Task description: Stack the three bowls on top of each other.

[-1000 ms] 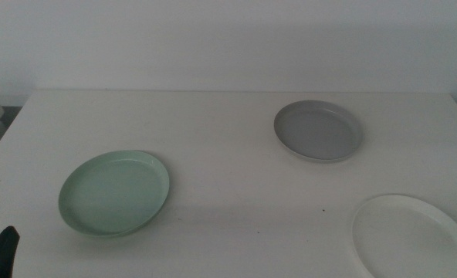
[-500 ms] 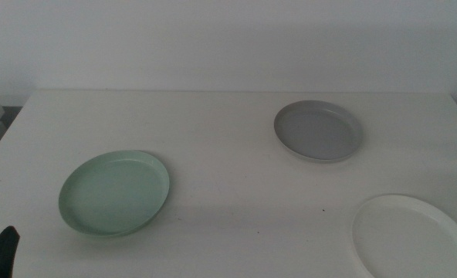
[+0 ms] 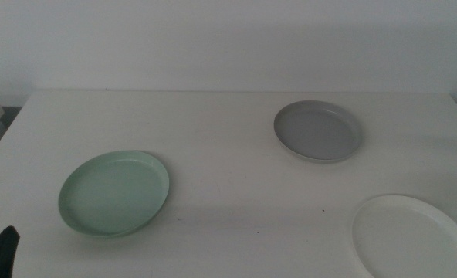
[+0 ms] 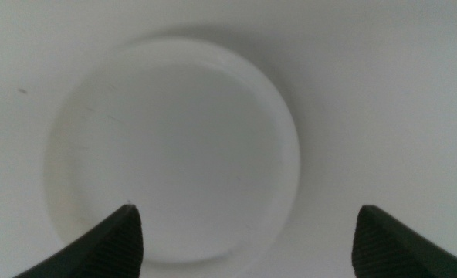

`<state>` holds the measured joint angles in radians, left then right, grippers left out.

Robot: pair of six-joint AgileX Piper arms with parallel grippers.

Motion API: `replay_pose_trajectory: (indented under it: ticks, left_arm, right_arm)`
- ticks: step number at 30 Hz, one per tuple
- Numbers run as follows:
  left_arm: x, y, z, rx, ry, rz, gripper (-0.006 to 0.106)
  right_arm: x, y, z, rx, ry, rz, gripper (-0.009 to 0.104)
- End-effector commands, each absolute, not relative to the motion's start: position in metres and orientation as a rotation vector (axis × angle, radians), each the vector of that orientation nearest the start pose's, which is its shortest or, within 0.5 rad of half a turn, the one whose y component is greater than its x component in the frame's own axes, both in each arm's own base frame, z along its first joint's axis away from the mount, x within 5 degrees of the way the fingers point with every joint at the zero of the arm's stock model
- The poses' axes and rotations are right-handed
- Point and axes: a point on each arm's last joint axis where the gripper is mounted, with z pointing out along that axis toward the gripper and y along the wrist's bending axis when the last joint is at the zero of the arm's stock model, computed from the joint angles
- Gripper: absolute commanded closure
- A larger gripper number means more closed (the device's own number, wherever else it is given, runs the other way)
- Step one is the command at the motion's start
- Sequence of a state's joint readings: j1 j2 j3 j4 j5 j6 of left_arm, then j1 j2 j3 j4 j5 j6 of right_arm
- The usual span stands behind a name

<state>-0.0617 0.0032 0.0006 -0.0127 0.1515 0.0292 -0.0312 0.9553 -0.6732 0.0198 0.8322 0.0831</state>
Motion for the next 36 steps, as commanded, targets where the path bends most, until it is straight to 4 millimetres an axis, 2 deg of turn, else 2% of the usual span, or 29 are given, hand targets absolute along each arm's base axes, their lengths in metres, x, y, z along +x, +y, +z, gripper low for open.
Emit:
replay_pose_trajectory:
  ticks: [1, 4, 13, 18, 29, 32, 36]
  left_arm:
    - [0.056, -0.004, 0.201, 0.059, 1.621, -0.04, 0.007]
    - [0.056, -0.004, 0.201, 0.061, 1.62, -0.038, 0.007]
    - [0.056, -0.004, 0.201, 0.059, 1.621, -0.04, 0.007]
    - [0.056, -0.004, 0.201, 0.059, 1.621, -0.04, 0.007]
    - [0.056, -0.004, 0.201, 0.063, 1.62, -0.036, 0.007]
    - [0.056, -0.004, 0.201, 0.059, 1.621, -0.04, 0.007]
    - [0.056, -0.004, 0.201, 0.059, 1.621, -0.04, 0.007]
  right_arm:
    - [0.175, -0.009, 0.267, 0.221, 2.647, 0.009, 0.004]
    - [0.191, -0.016, 0.259, 0.299, 2.714, 0.022, 0.01]
    - [0.24, -0.036, 0.205, 0.415, 2.911, 0.033, 0.02]
    - [0.258, -0.04, 0.182, 0.425, 2.965, 0.034, 0.036]
    - [0.268, -0.042, 0.144, 0.431, 3.067, 0.024, 0.052]
    - [0.268, -0.042, 0.142, 0.432, 3.072, 0.024, 0.064]
    - [0.267, -0.044, 0.142, 0.408, 3.087, -0.008, 0.091]
